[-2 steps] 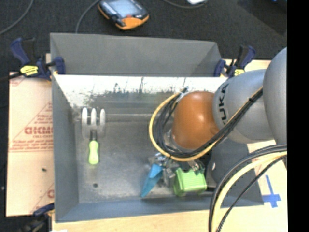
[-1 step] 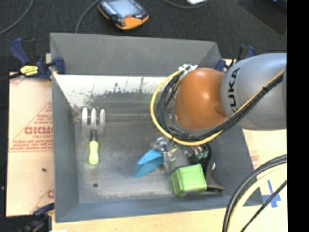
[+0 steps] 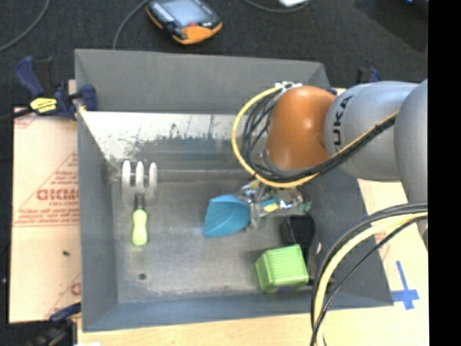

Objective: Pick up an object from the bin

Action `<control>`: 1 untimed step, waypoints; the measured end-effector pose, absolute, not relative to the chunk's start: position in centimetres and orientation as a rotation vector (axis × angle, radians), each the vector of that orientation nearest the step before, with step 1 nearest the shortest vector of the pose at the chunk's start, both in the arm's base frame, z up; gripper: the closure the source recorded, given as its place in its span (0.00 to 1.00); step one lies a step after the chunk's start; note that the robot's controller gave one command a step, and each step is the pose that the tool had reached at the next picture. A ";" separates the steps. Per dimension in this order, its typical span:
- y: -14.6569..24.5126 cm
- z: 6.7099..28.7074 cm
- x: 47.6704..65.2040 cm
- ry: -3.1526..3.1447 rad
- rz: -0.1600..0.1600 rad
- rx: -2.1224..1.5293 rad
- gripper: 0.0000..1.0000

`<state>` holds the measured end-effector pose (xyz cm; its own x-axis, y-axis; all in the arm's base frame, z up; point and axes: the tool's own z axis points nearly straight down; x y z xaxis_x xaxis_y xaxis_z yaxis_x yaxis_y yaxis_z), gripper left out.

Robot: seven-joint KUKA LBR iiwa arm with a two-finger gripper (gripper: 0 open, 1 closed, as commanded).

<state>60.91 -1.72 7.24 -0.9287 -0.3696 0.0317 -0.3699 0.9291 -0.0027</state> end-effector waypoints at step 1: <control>-1.5 7.4 60.8 -3.055 0.010 0.586 0.00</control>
Offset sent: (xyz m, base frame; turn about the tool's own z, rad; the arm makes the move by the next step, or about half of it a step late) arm 0.0000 0.0000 0.0000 0.0000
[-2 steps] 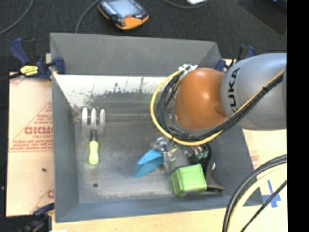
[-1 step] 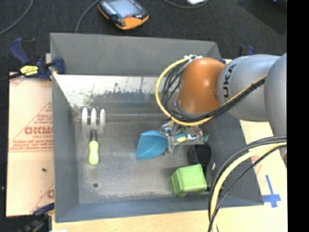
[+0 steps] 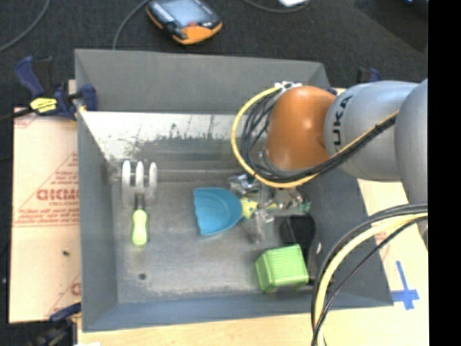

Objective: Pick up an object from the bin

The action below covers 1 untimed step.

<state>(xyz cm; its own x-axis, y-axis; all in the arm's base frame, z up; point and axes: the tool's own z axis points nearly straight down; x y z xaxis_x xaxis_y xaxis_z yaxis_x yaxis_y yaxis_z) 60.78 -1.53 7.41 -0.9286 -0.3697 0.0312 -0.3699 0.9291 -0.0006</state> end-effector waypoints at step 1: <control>0.0 7.1 65.2 -3.061 0.012 0.597 0.00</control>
Offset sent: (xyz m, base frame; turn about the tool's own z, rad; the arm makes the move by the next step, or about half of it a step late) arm 0.0410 0.0159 -0.0041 -0.0133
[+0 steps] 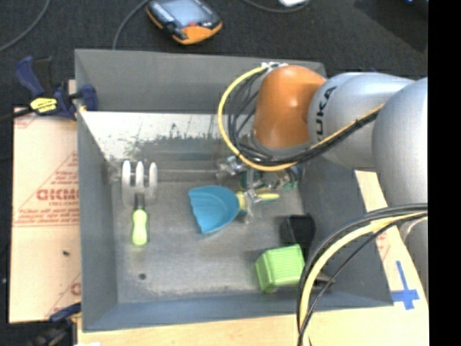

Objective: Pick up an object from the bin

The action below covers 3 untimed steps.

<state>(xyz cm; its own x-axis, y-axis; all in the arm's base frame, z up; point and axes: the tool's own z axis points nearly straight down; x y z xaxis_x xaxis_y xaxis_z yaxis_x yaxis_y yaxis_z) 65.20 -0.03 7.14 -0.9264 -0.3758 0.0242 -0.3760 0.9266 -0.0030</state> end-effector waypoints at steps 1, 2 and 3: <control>-0.1 7.1 65.0 -3.058 0.009 0.592 1.00; -4.4 16.2 65.2 -3.084 0.016 0.523 1.00; -0.9 24.4 64.1 -3.089 0.019 0.576 1.00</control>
Offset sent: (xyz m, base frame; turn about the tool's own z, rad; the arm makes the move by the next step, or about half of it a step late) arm 0.0000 0.0000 0.0000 0.0000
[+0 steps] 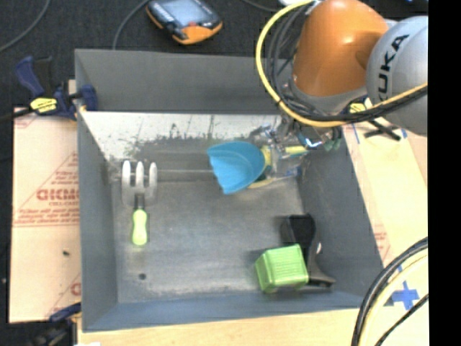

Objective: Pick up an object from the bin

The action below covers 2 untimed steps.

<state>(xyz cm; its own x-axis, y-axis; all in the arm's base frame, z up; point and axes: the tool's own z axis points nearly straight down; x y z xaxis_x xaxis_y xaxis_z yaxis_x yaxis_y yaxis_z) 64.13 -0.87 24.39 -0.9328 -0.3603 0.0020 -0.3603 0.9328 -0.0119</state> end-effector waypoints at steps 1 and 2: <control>2.1 26.9 62.8 2.948 -0.021 -1.066 1.00; 0.2 29.5 63.1 2.791 -0.028 -1.413 1.00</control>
Offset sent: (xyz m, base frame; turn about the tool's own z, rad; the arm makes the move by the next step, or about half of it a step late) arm -0.0144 0.0290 0.0227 -0.3252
